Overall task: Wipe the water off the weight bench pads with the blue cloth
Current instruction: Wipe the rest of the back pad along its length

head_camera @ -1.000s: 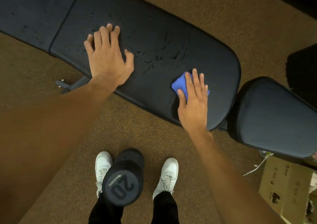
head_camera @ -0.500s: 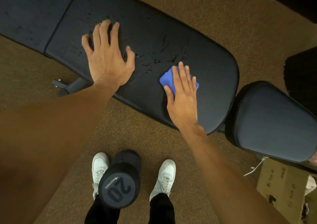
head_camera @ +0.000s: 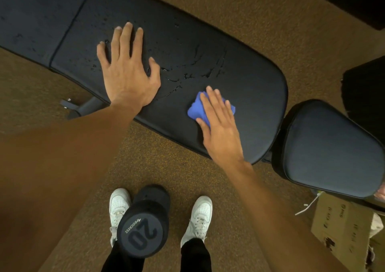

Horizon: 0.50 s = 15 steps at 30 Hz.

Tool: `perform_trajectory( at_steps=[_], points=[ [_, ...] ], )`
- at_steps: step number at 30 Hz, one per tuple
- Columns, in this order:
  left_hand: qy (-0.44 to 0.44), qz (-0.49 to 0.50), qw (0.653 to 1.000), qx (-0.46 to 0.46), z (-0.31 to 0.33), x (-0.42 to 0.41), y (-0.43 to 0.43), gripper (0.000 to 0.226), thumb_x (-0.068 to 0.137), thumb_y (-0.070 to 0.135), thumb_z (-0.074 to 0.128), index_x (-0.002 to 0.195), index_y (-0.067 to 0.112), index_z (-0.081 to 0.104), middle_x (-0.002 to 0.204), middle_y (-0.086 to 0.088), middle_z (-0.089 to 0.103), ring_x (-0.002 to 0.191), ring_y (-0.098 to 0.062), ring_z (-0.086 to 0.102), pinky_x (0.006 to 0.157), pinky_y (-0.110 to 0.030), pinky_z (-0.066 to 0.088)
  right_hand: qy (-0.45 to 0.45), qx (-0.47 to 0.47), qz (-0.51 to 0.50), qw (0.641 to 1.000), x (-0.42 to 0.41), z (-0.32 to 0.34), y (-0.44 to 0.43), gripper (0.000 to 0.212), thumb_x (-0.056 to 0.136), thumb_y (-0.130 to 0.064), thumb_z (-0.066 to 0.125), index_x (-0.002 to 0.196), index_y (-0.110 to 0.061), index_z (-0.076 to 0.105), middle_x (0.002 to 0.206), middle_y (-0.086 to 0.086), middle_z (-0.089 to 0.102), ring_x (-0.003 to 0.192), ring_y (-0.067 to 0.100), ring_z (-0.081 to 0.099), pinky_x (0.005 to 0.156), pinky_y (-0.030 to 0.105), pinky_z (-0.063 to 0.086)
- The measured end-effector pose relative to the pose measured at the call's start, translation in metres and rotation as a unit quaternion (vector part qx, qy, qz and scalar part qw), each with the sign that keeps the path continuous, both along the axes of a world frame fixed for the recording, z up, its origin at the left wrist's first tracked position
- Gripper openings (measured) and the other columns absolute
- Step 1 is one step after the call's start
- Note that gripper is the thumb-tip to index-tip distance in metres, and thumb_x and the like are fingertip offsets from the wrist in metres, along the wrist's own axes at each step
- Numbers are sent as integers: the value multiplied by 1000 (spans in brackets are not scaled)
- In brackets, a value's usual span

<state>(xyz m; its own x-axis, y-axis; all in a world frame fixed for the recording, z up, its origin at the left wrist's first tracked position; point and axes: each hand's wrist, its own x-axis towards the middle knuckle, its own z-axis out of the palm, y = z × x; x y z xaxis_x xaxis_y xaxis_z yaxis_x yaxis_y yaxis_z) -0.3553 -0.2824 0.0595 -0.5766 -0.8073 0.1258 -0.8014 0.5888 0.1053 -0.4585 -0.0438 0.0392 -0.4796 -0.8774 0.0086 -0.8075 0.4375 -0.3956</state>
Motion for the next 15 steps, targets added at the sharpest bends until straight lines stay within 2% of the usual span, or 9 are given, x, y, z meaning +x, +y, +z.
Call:
perform_trajectory(
  at_steps=[3,6,11,13,15],
  points=[
    [-2,1,1000,1,-1,0,0,71,106,50,32,170,18,26,178,-5,19,166,-25,12,132,-60,9,-4,1,-73,997,-18,0,7,58,112,-32,42,165,-12,29,175,5,21,163,21,11,132,49,14],
    [-1,1,1000,1,-1,0,0,71,106,50,32,169,18,26,178,-5,19,166,-25,12,132,-60,9,-15,-3,-150,988,-23,2,-25,58,113,-34,38,165,-10,29,175,8,20,163,25,11,132,51,13],
    [2,1,1000,2,0,0,1,71,106,50,33,169,18,27,178,-6,21,166,-25,13,131,-60,10,-2,2,0,1000,-3,4,-14,57,113,-33,40,165,-13,28,175,5,19,163,21,10,132,49,13],
    [0,4,1000,-1,0,0,1,71,106,50,33,169,18,27,178,-6,21,166,-25,13,131,-60,10,-2,3,-21,1000,-12,1,0,57,113,-34,40,165,-13,29,175,4,20,163,20,11,132,49,15],
    [-2,3,1000,0,0,0,0,71,106,50,32,169,18,27,178,-5,21,166,-25,13,131,-60,10,-2,1,-95,995,-19,0,-12,57,114,-34,38,165,-12,28,175,5,20,163,22,10,132,50,14]
  ],
)
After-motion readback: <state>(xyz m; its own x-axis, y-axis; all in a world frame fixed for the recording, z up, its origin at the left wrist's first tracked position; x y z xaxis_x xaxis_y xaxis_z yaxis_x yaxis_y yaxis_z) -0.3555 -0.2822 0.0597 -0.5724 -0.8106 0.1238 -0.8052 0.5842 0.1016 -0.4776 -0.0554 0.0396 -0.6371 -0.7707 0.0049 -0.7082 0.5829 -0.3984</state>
